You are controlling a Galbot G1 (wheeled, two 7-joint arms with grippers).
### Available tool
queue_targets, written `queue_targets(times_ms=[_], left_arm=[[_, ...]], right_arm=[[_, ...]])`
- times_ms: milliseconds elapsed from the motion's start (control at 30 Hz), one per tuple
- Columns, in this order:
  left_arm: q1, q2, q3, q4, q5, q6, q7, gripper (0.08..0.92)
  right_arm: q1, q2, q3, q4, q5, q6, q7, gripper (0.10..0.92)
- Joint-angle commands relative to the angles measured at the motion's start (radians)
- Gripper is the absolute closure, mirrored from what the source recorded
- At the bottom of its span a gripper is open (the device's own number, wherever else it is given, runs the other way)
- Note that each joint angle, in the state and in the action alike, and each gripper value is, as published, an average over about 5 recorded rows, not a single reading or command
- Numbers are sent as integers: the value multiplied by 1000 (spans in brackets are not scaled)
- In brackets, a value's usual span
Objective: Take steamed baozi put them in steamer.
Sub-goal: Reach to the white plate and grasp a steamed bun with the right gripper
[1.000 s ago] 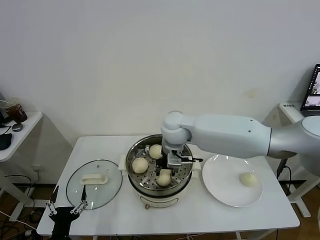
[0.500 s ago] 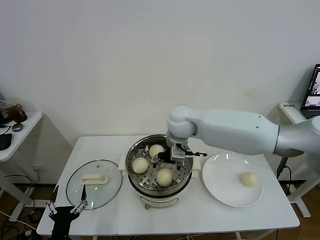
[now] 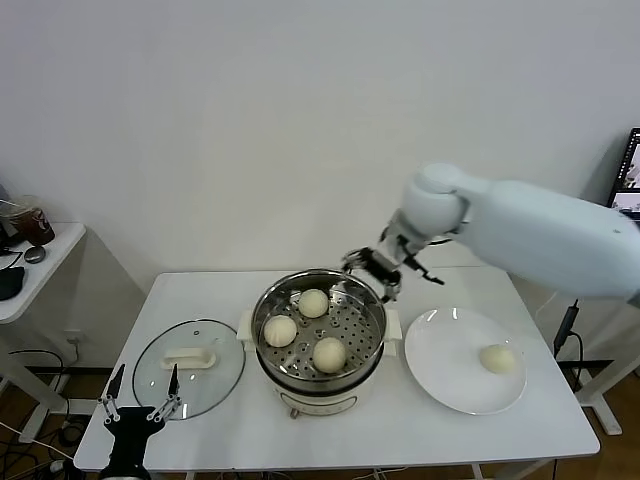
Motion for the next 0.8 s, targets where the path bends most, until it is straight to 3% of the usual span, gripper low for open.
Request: queue_targets(times_ms=[33, 400, 800], left_arm=[[-5, 3, 15, 2, 2, 0, 1, 177], [-23, 7, 25, 10, 10, 9, 4, 177], [-24, 15, -7, 5, -2, 21, 6, 177]], right_arm=[[-108, -279, 80, 10, -35, -260, -44, 203], [-622, -375, 457, -100, -197, -170, -49, 203], [-820, -303, 632, -232, -340, -116, -24, 203]])
